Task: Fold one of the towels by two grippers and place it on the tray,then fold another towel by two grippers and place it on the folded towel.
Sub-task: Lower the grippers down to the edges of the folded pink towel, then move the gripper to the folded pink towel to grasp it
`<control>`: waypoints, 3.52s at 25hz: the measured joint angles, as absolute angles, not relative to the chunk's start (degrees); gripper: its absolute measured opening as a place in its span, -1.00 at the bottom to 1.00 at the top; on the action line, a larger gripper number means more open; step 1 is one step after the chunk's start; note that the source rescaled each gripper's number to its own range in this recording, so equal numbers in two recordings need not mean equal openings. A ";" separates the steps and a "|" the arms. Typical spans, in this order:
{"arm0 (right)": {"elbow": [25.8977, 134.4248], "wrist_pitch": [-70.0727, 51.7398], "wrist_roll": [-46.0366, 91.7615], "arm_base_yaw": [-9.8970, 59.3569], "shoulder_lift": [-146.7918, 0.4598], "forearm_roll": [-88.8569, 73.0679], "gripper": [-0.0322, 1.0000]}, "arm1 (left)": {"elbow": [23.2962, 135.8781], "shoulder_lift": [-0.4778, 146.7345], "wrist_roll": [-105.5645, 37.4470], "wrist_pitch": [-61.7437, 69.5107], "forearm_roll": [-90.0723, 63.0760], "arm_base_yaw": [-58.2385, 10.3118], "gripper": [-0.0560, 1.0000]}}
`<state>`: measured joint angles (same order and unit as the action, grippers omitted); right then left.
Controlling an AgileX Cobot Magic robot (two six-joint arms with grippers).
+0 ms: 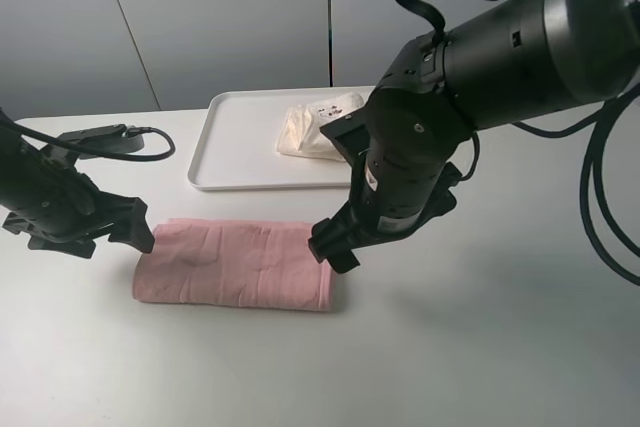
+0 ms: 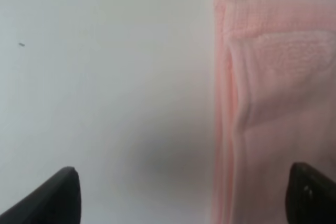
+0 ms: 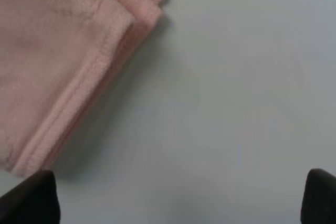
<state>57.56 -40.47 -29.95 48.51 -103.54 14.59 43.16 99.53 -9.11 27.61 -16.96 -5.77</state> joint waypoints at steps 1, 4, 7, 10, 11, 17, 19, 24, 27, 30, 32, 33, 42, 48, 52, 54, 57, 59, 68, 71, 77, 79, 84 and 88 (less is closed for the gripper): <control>57.56 -40.47 -29.48 48.51 -103.54 14.20 1.00 | 43.58 100.27 -9.07 27.61 -16.40 -5.77 0.99; 57.56 -40.47 -29.16 48.51 -103.54 14.18 1.00 | 44.68 102.04 -7.76 27.61 -13.33 -6.72 0.98; 57.56 -40.07 -28.94 48.51 -103.54 14.08 1.00 | 45.74 103.32 -5.03 27.82 -10.09 -8.19 0.97; 57.56 -39.94 -28.42 48.51 -103.54 13.42 1.00 | 47.29 104.54 -2.15 28.80 -7.22 -9.05 0.97; 57.56 -39.86 -27.86 48.51 -103.54 12.77 1.00 | 47.65 105.03 -1.49 29.12 -6.53 -9.17 0.97; 57.56 -39.86 -26.30 48.51 -103.54 10.57 1.00 | 48.92 106.60 1.13 30.08 -3.26 -9.26 0.97; 57.56 -39.86 -25.82 48.51 -103.54 9.23 1.00 | 49.00 106.72 2.47 30.08 -2.22 -9.39 0.97; 57.56 -39.72 -23.91 48.51 -103.78 6.12 1.00 | 49.05 107.69 4.02 29.50 0.00 -9.52 0.97; 57.56 -39.68 -23.14 48.51 -104.67 5.18 1.00 | 49.29 108.42 4.22 28.99 0.00 -9.64 0.97; 57.56 -39.39 -23.02 48.51 -104.70 5.18 1.00 | 49.35 108.69 4.26 28.88 -0.39 -9.64 0.97; 57.56 -39.13 -22.92 48.51 -104.70 5.06 1.00 | 49.44 109.20 4.36 28.75 -0.39 -9.64 0.97; 57.56 -39.01 -22.92 48.51 -104.70 5.06 1.00 | 49.58 109.40 4.36 28.75 -0.51 -9.64 0.97; 59.20 -39.23 -22.92 48.51 -104.83 4.77 1.00 | 50.09 110.31 6.07 29.11 0.00 -9.64 0.97; 63.44 -42.00 -22.92 48.51 -109.36 0.62 1.00 | 50.09 110.31 6.74 29.23 0.43 -9.64 0.97; 67.30 -45.02 -22.92 48.51 -114.20 -0.78 1.00 | 50.09 110.31 6.83 29.34 0.56 -9.64 0.97; 69.10 -45.51 -22.92 48.51 -115.75 -0.88 1.00 | 50.09 110.31 6.83 29.34 0.56 -9.64 0.97; 70.68 -45.77 -23.28 48.51 -116.64 -0.88 1.00 | 50.13 110.31 6.83 29.34 0.66 -9.66 0.97; 71.25 -45.19 -23.96 48.51 -116.63 -0.88 1.00 | 50.13 110.31 6.83 29.34 0.66 -9.66 0.97; 72.94 -44.82 -23.53 44.56 -120.57 -5.47 0.91 | 50.13 110.31 6.83 29.46 0.78 -9.66 0.97; 72.94 -43.82 -23.16 44.56 -121.26 -6.79 0.91 | 50.13 110.31 6.87 29.46 0.78 -9.77 0.97; 73.04 -41.86 -23.29 44.56 -121.61 -7.03 0.86 | 50.22 110.31 6.87 29.46 0.98 -9.76 0.97; 73.04 -41.47 -23.46 44.56 -121.71 -7.12 0.81 | 50.22 110.31 6.87 29.46 1.10 -9.76 0.97; 73.28 -40.82 -23.95 44.56 -122.88 -7.41 0.70 | 50.22 110.31 6.87 29.46 1.35 -9.76 0.97; 73.38 -40.72 -23.95 44.56 -122.90 -7.52 0.66 | 50.22 110.31 6.87 29.46 1.43 -9.76 0.97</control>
<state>73.38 -40.72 -23.95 44.56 -122.90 -7.52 50.22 110.31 6.87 29.46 1.43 -9.76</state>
